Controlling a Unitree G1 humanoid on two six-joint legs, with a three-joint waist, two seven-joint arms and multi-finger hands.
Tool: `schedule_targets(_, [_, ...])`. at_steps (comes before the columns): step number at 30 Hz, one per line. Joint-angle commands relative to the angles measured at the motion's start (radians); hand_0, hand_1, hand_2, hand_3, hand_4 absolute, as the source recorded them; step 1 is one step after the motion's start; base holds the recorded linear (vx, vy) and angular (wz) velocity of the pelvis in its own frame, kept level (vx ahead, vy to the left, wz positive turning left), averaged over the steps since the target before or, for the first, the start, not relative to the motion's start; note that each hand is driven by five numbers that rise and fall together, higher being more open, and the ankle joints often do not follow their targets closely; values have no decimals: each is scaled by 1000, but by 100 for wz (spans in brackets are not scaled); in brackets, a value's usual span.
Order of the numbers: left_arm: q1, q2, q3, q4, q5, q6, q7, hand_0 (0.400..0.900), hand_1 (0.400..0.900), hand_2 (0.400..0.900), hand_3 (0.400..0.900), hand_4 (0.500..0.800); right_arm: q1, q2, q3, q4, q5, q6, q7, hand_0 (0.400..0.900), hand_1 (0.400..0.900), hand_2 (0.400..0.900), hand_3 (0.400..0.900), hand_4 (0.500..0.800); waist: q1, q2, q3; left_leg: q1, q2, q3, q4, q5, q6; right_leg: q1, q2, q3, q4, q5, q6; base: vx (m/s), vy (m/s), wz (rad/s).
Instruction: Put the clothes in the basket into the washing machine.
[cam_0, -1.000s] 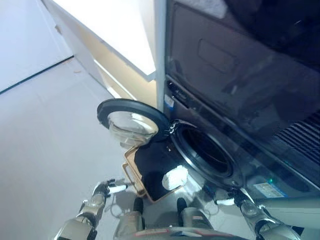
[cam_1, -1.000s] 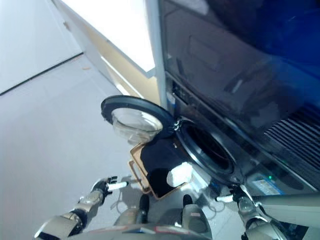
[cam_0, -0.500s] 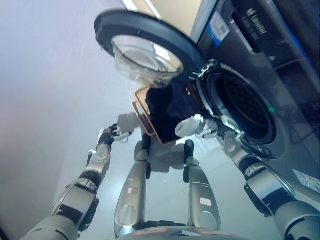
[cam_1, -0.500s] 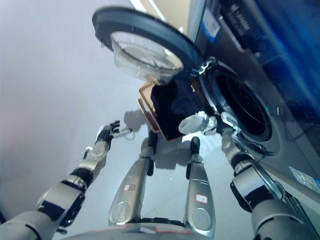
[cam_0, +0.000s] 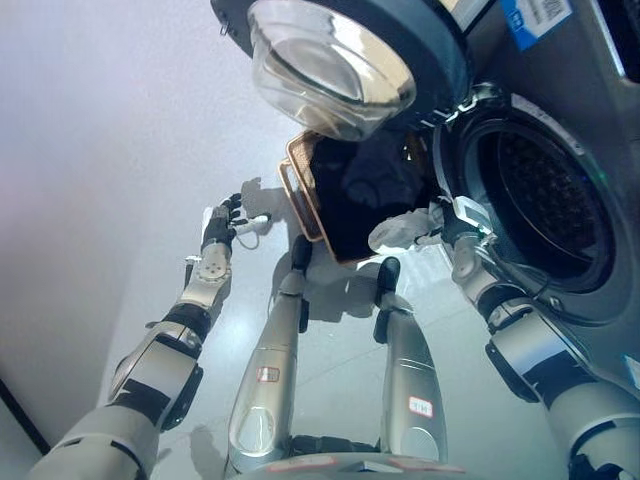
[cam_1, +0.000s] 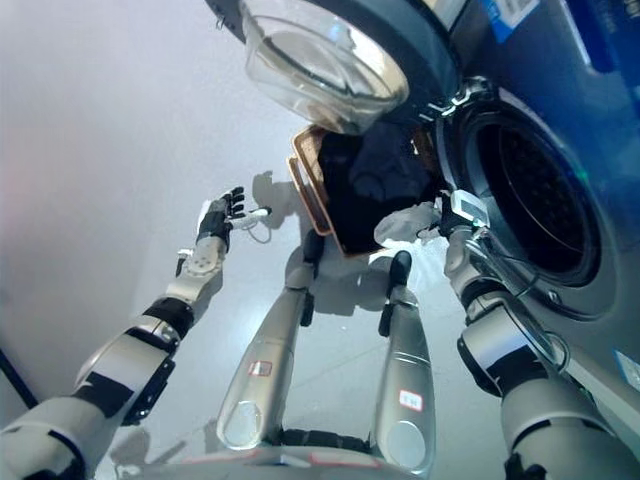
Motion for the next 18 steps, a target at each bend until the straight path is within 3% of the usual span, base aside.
schedule_targets(1, [18, 54, 26, -60, -44, -57, 44, 900, 900, 900, 900, 800, 6, -95, -18, -4, 37, 0, -42, 900, 900, 900, 900, 800, 5, 38, -8, -146, -17, -17, 150, -47, -37, 7, -69, 48, 21, 73, 53, -38, 7, 11])
schedule_targets(11, [57, 71, 43, -233, -66, -77, 62, 900, 900, 900, 900, 800, -28, -128, -12, 5, 40, 6, -7, 900, 900, 900, 900, 800, 12, 62, -1, -275, -41, -30, 268, -75, -31, -154, -84, 71, 203, 10, 35, -43, 6, 6])
schedule_targets(15, [59, 72, 46, -229, -72, -72, 59, 900, 900, 900, 900, 800, -39, -138, 1, -13, 40, 1, 0, 900, 900, 900, 900, 800, 7, 57, -2, -321, -45, -32, 300, -81, -31, -208, -90, 79, 251, -1, 30, -44, -6, 3])
schedule_targets(16, [53, 70, 45, -217, -74, -69, 61, 900, 900, 900, 900, 800, -46, -140, 4, -13, 41, 2, 0, 831, 831, 831, 831, 759, 7, 58, -2, -331, -49, -33, 310, -83, -30, -220, -93, 78, 263, -4, 28, -33, -3, 4])
schedule_targets(17, [50, 68, 45, -207, -75, -69, 59, 900, 900, 900, 900, 800, -51, -140, 6, -11, 43, 0, 0, 588, 588, 588, 588, 613, 8, 57, -4, -339, -49, -33, 316, -84, -29, -230, -95, 81, 273, -7, 28, -31, 2, 4])
schedule_targets(18, [48, 66, 44, -199, -76, -68, 60, 900, 900, 900, 900, 800, -55, -139, 6, -8, 43, 1, -2, 400, 400, 400, 400, 500, 7, 58, -5, -346, -51, -31, 323, -86, -29, -239, -97, 82, 280, -10, 27, 0, 0, 0])
